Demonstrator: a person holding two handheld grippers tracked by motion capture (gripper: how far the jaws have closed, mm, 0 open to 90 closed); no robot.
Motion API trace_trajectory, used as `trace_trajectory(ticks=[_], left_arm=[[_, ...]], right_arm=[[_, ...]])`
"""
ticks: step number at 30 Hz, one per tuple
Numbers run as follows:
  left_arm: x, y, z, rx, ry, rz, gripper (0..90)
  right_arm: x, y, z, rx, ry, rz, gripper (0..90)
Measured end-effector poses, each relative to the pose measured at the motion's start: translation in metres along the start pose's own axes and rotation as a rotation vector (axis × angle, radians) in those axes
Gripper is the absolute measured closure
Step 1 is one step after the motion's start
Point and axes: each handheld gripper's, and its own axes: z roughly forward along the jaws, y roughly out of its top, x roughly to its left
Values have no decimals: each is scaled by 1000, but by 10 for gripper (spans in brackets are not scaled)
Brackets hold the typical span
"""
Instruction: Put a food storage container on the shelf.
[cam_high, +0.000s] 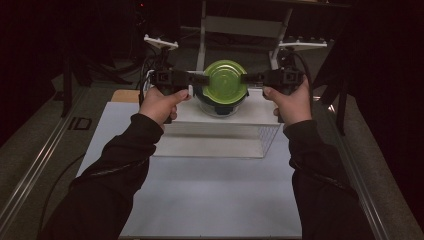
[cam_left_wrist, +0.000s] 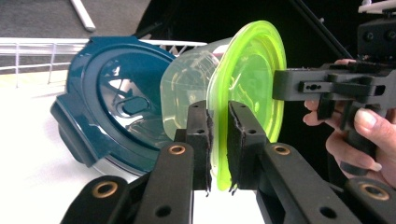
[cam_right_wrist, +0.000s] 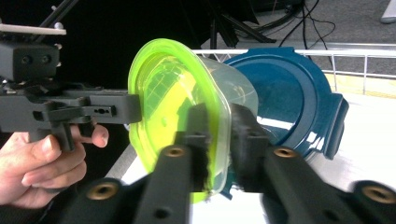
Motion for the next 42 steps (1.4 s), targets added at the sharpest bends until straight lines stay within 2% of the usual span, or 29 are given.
trace_trajectory(ticks=[6, 9, 12, 14, 16, 18, 19, 20, 24, 29, 32, 33, 34, 36, 40, 41, 42], left_arm=[[3, 2, 5, -7, 13, -18, 707], [6, 4, 7, -17, 21, -23, 644], [6, 4, 10, -24, 41, -17, 588], [8, 6, 12, -39, 67, -27, 580], [9, 8, 13, -51, 74, -39, 580], [10, 8, 14, -56, 75, -41, 579], [9, 10, 17, -49, 81, -24, 579], [10, 10, 19, -46, 80, -24, 508], [8, 9, 20, -61, 92, -17, 433], [6, 8, 12, -96, 74, -14, 369], [3, 3, 6, -113, 44, 23, 294], [3, 3, 6, -113, 44, 23, 282], [0, -1, 2, -117, 37, 51, 281], [-2, -5, -3, -134, 3, 72, 229], [-7, -16, -14, -183, -13, 132, 160], [-8, -19, -16, -199, -16, 145, 147], [-8, -19, -16, -199, -16, 145, 140]], right_arm=[[-6, -1, 8, 5, -23, 18, 709], [-9, -1, 9, 4, -15, 40, 709], [-9, 1, 10, 7, -20, 48, 695], [-10, 4, 12, 0, -24, 62, 654], [-10, 5, 12, -5, -14, 70, 631], [-9, 5, 13, -4, -11, 68, 614], [-9, 5, 13, -7, -11, 67, 601], [-9, 5, 14, -9, -6, 68, 561], [-8, 4, 15, -13, -5, 54, 483], [-10, 1, 12, -28, -4, 29, 417], [-11, -2, 10, -21, -2, 15, 399], [-11, -2, 10, -21, -2, 15, 399], [-12, -6, 8, -17, 0, 13, 395], [-12, -11, 6, -16, 0, 6, 391], [-9, -18, 1, -25, -4, -26, 387], [-7, -20, 0, -26, 0, -31, 418], [-7, -20, 0, -26, 0, -31, 418]])
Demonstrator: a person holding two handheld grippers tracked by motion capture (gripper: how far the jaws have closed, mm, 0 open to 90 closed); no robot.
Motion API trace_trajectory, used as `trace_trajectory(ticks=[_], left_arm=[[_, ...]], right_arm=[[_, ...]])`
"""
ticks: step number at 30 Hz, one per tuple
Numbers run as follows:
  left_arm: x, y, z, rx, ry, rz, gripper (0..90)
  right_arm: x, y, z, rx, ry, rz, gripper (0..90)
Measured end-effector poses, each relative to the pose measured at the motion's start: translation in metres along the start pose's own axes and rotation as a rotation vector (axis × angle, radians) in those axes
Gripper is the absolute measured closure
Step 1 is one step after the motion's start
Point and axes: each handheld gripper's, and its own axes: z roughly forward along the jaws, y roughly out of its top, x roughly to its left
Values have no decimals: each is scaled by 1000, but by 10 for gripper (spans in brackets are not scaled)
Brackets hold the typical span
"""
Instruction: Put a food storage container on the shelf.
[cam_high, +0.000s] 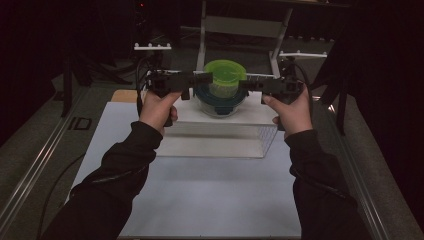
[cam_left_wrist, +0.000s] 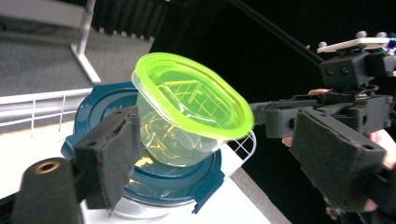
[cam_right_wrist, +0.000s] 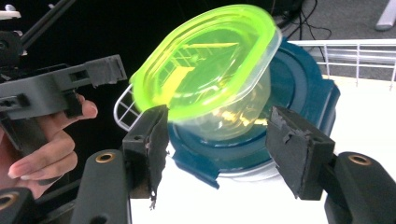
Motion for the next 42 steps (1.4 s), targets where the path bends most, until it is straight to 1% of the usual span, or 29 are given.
trace_trajectory(ticks=[1, 2, 3, 4, 5, 6, 7, 8, 10, 12, 14, 15, 17, 20, 22, 23, 24, 25, 26, 28, 29, 31, 32, 33, 35, 37, 38, 41, 42], left_arm=[[-3, -7, -5, -15, -5, 41, 140], [-5, -10, -7, -12, -5, 60, 112], [-6, -17, -9, -24, -14, 80, 93], [-7, -22, -11, -30, -18, 93, 70], [-8, -27, -13, -36, -16, 109, 46], [-9, -34, -14, -45, -5, 133, 23], [-11, -42, -16, -56, 8, 157, 16], [-12, -48, -18, -60, 20, 172, 16], [-13, -62, -21, -73, 56, 206, 16], [-15, -76, -23, -67, 103, 251, 16], [-15, -90, -24, -59, 120, 273, 16], [-15, -95, -25, -47, 121, 280, 16], [-14, -104, -27, -31, 115, 280, 16], [-13, -112, -29, -23, 112, 281, 16], [-15, -116, -30, -17, 112, 296, 16], [-17, -118, -31, -22, 105, 298, 16], [-18, -120, -32, -17, 99, 303, 16], [-19, -122, -33, -11, 90, 311, 16], [-20, -124, -34, -12, 79, 310, 16], [-20, -128, -36, -1, 53, 309, 16], [-20, -130, -37, -2, 30, 306, 12], [-21, -134, -39, -9, 13, 318, 9], [-21, -136, -40, -13, 4, 326, 9], [-22, -138, -41, -17, -9, 326, 9], [-23, -141, -41, -13, -21, 320, 9], [-24, -145, -42, -8, -43, 314, 9], [-25, -147, -42, 0, -43, 320, 9], [-26, -155, -43, 9, -61, 320, 9], [-27, -158, -44, 9, -65, 319, 9]], right_arm=[[1, -3, 0, 9, 0, -12, 430], [4, -8, 0, 21, -5, -28, 479], [5, -10, 1, 30, -4, -37, 524], [6, -14, 3, 40, -1, -44, 538], [8, -16, 4, 45, -4, -49, 635], [8, -19, 6, 51, -3, -53, 686], [9, -21, 8, 55, -6, -55, 775], [9, -23, 12, 67, -12, -57, 878], [10, -26, 18, 81, -10, -54, 897], [9, -27, 24, 81, -8, -44, 897], [9, -26, 30, 74, -7, -37, 897], [9, -25, 32, 71, -8, -36, 897], [9, -23, 36, 65, -13, -30, 897], [8, -20, 42, 64, -14, -25, 897], [8, -20, 45, 74, -11, -22, 896], [9, -21, 45, 73, -14, -29, 896], [10, -22, 45, 75, -10, -34, 889], [12, -24, 44, 74, -1, -36, 867], [13, -25, 42, 70, 5, -42, 840], [15, -30, 36, 60, 31, -53, 735], [17, -32, 33, 48, 40, -65, 710], [19, -38, 25, 43, 58, -100, 617], [21, -43, 22, 37, 60, -118, 561], [22, -47, 19, 29, 59, -133, 501], [23, -57, 13, 15, 66, -155, 413], [22, -67, 8, 4, 64, -167, 344], [21, -72, 6, 3, 72, -173, 317], [14, -90, 0, 0, 114, -166, 235], [11, -98, -1, -9, 122, -157, 226]])
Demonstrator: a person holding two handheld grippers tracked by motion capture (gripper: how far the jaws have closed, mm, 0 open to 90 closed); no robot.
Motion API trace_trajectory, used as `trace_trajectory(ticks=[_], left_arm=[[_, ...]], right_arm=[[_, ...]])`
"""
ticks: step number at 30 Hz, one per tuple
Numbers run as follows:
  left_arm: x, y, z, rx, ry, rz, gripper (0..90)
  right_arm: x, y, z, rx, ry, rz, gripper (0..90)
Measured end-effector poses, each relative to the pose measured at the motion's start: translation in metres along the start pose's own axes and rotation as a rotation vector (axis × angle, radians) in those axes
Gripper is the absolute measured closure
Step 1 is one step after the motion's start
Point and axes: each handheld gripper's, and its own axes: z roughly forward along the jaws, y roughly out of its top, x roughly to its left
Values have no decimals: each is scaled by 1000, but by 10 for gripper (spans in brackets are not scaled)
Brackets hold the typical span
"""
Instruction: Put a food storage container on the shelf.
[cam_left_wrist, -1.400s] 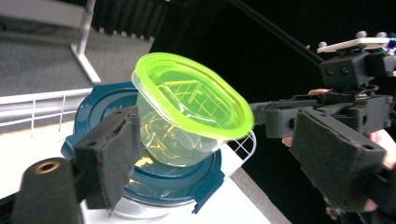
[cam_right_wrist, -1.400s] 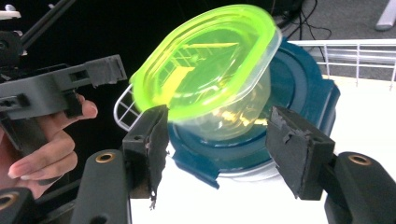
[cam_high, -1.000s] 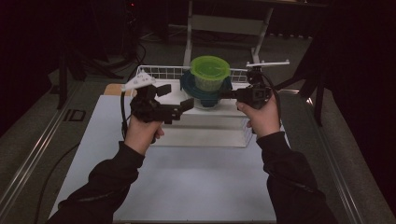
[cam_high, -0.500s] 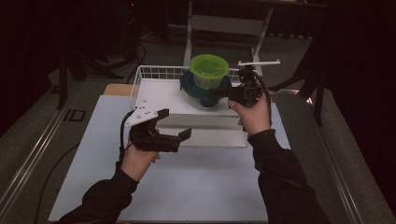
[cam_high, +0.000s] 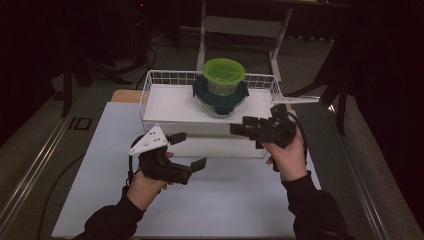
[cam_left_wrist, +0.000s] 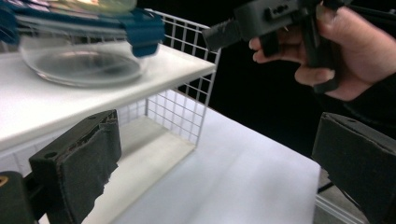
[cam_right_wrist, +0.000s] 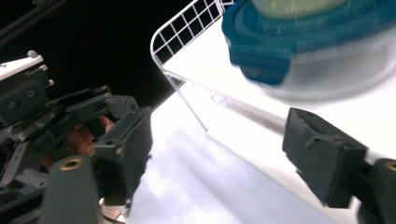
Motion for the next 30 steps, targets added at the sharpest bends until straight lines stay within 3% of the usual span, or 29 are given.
trace_trajectory(ticks=[4, 9, 13, 20, 27, 30], left_arm=[[-4, -12, -1, 9, -12, 7, 9], [-8, -28, -1, 30, -19, 12, 9], [-11, -42, 0, 36, -61, -19, 9], [-16, -63, 0, 68, -73, 5, 10], [-19, -84, -3, 94, -76, 16, 10], [-21, -93, -2, 127, -70, 47, 9]], right_arm=[[-4, -25, -3, -6, -32, -26, 199], [-7, -55, 0, -7, -35, -64, 175], [-9, -76, 2, -5, -42, -79, 169], [-14, -110, 5, 5, -56, -108, 169], [-24, -140, 4, -11, -57, -70, 170], [-28, -153, 3, -2, -75, -62, 170]])
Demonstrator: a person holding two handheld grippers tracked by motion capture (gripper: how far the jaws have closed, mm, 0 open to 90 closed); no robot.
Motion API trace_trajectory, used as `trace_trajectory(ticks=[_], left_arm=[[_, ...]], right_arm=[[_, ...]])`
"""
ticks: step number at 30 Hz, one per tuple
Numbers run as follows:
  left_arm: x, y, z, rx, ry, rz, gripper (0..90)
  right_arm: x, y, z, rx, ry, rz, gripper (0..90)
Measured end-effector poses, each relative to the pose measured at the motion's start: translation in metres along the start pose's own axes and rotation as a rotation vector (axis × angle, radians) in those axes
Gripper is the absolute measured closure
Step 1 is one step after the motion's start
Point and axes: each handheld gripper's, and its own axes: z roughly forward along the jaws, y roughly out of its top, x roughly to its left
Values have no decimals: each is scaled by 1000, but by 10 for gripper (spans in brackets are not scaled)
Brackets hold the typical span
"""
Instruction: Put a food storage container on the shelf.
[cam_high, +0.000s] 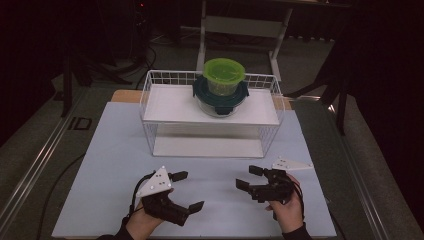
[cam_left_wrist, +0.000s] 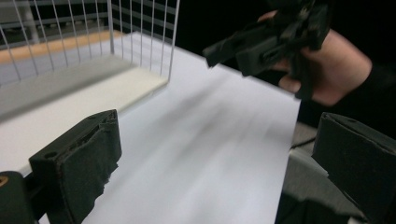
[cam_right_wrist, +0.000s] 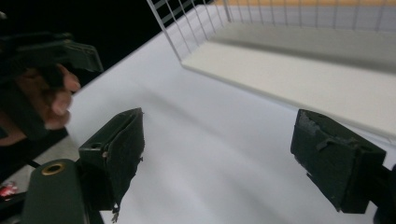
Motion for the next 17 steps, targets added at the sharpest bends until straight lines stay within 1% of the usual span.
trace_trajectory(ticks=[1, 5, 6, 7, 10, 13, 16, 17], left_arm=[[-1, -2, 0, 6, 1, 1, 10], [0, -14, 1, 15, 7, -1, 10], [1, -16, 1, 17, 4, -4, 9], [2, -18, 1, 16, 6, -5, 10], [4, -22, 0, 13, 26, 18, 10], [8, -28, 0, 9, 29, 5, 10], [13, -34, 2, 29, 40, -5, 10], [14, -35, 2, 29, 39, -10, 10]], right_arm=[[-1, -4, -1, 3, -12, -1, 170], [-7, -17, -3, 8, -25, 13, 170], [-8, -20, -4, 14, -28, 21, 170], [-10, -23, -5, 20, -42, 24, 171], [-14, -29, -7, 24, -62, 27, 170], [-19, -33, -9, 19, -74, 34, 170], [-23, -35, -10, 14, -82, 43, 171], [-23, -35, -10, 11, -81, 42, 170]])
